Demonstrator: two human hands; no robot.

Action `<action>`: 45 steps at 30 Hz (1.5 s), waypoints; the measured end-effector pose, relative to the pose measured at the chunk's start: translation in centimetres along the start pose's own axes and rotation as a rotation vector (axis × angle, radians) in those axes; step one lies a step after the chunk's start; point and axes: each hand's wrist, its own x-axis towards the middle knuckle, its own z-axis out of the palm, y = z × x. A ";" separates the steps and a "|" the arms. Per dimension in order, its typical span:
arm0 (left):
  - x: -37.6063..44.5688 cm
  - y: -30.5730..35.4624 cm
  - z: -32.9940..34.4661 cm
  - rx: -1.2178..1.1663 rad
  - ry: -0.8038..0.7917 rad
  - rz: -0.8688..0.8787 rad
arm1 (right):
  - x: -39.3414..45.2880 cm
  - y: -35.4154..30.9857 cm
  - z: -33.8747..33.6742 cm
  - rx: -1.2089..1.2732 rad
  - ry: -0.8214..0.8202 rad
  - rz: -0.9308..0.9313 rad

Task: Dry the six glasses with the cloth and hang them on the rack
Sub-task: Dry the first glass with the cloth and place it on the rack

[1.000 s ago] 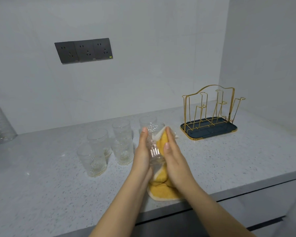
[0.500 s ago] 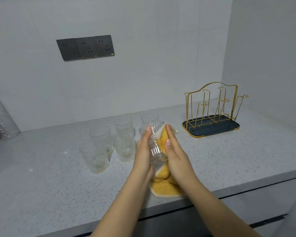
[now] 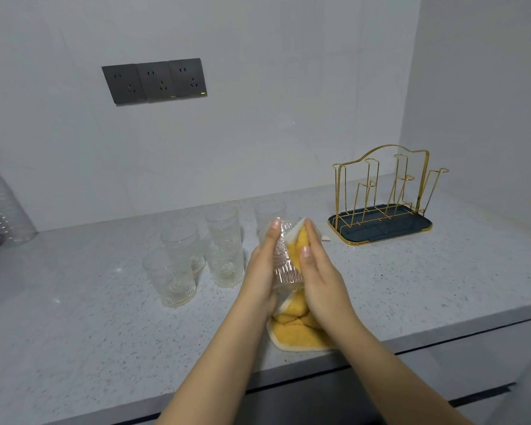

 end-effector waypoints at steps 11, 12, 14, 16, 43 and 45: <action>-0.3 -0.4 0.0 0.030 0.003 -0.061 | 0.6 0.1 -0.2 0.002 -0.017 0.054; -0.2 -0.4 -0.3 -0.021 -0.015 -0.063 | 0.2 0.1 0.0 -0.014 -0.031 0.015; 0.1 -0.7 -0.6 -0.083 0.022 -0.033 | -0.4 0.2 0.3 -0.053 -0.041 -0.056; 0.1 -1.1 -0.6 -0.056 0.056 -0.005 | -0.4 0.2 0.2 -0.097 -0.022 -0.086; -0.3 -1.2 0.2 0.188 0.140 0.057 | 0.3 0.3 0.0 -0.045 0.062 0.004; -0.5 -1.4 0.3 0.198 0.076 0.064 | 1.2 0.1 -0.4 0.006 0.076 0.076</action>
